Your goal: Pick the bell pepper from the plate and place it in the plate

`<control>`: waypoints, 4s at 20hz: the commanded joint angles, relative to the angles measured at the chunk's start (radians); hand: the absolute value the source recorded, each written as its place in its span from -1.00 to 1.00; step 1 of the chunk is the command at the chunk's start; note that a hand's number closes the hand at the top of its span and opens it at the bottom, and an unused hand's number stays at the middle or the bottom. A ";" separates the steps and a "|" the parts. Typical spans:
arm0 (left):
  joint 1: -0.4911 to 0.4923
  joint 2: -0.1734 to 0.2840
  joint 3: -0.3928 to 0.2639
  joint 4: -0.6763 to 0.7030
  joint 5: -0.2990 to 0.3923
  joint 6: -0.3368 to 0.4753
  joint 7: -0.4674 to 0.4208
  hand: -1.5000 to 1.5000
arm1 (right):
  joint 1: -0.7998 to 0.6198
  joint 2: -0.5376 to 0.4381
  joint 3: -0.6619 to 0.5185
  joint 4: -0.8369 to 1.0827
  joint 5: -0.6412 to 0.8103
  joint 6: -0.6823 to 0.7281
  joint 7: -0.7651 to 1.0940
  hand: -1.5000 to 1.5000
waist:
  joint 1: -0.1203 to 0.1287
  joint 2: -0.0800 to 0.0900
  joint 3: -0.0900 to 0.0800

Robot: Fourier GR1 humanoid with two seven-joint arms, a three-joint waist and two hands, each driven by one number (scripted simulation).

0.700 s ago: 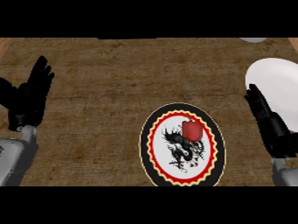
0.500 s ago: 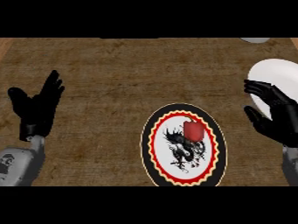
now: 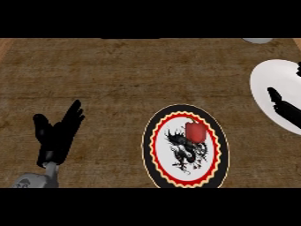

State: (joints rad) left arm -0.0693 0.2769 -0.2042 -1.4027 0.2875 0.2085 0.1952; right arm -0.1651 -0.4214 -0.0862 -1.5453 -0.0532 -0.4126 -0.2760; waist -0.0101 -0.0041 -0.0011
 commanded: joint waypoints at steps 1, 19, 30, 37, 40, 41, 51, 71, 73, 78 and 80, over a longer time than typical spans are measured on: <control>0.060 -0.015 0.008 0.033 0.018 -0.065 -0.053 0.00 | 0.086 0.086 -0.015 -0.046 -0.026 -0.001 -0.150 -1.00 | 0.007 0.003 0.001; 0.092 -0.076 -0.030 0.003 -0.050 -0.025 -0.048 0.00 | 0.261 -0.245 0.312 -0.504 0.459 0.239 0.656 -1.00 | 0.016 0.004 -0.002; 0.082 -0.050 0.031 -0.063 -0.040 -0.062 0.016 0.00 | 0.035 -0.014 0.505 -0.351 0.720 0.330 0.925 -1.00 | 0.018 0.005 0.001; 0.128 -0.059 0.042 0.000 -0.054 -0.125 -0.057 0.00 | 0.083 0.088 0.546 -0.317 0.750 0.351 0.918 -1.00 | 0.012 0.004 0.001; 0.158 -0.094 -0.007 -0.095 -0.102 -0.063 0.012 0.00 | 0.001 0.196 0.603 -0.287 0.826 0.376 1.016 -1.00 | 0.017 0.003 0.001; 0.049 -0.046 0.083 -0.011 -0.042 -0.136 0.030 0.00 | 0.094 0.153 0.610 -0.294 0.827 0.342 0.922 -1.00 | 0.009 0.004 0.001; 0.101 -0.113 0.050 -0.064 -0.118 -0.088 0.032 0.00 | -0.021 0.238 0.542 -0.108 0.964 0.395 0.978 -1.00 | 0.013 0.004 0.001; 0.067 -0.168 0.093 0.005 -0.176 -0.112 0.021 0.00 | -0.114 0.322 0.507 0.166 1.097 0.425 0.802 1.00 | 0.012 0.005 0.001; 0.111 -0.124 0.127 -0.080 -0.139 -0.165 0.054 0.00 | -0.056 0.303 0.484 0.112 1.106 0.418 0.777 1.00 | 0.012 0.004 0.001; 0.096 -0.155 0.118 -0.053 -0.158 -0.146 0.034 0.00 | -0.051 0.275 0.463 0.097 1.162 0.302 0.717 1.00 | 0.011 0.004 0.001; 0.088 -0.164 0.095 -0.100 -0.181 -0.108 0.090 0.00 | -0.048 0.294 0.469 0.010 1.153 0.192 0.674 1.00 | 0.008 0.001 0.003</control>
State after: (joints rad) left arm 0.0173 0.1211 -0.0956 -1.4733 0.1158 0.0768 0.2123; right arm -0.2303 -0.1317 0.3838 -1.4704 1.0792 -0.0886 0.4589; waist 0.0010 -0.0070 0.0056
